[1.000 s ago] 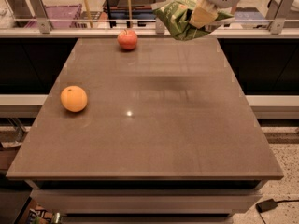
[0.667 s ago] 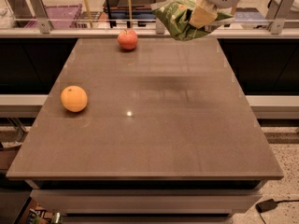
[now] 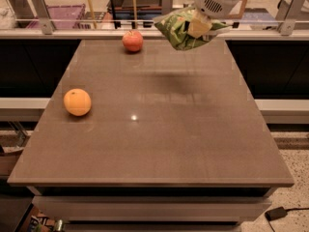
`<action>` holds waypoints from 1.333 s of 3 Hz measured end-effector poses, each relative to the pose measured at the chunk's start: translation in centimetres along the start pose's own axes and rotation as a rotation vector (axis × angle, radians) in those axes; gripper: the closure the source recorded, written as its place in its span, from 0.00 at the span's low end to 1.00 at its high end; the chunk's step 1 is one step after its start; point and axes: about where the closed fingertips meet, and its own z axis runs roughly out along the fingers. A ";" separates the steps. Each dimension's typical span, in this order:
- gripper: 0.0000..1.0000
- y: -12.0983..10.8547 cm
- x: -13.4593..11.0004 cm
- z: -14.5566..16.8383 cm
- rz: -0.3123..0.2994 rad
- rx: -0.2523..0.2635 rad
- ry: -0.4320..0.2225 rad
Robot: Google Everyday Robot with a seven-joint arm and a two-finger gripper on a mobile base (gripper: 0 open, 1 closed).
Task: Move green jalapeno chip bag near apple
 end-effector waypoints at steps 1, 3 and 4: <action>1.00 -0.9 -0.3 2.2 -0.003 -0.009 0.024; 1.00 -3.6 -1.7 6.6 0.002 -0.005 0.029; 1.00 -3.4 -2.1 8.6 0.001 -0.034 0.028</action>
Offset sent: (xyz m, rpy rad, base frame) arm 0.0813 0.0063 -0.0261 -0.0365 -0.0110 -0.0320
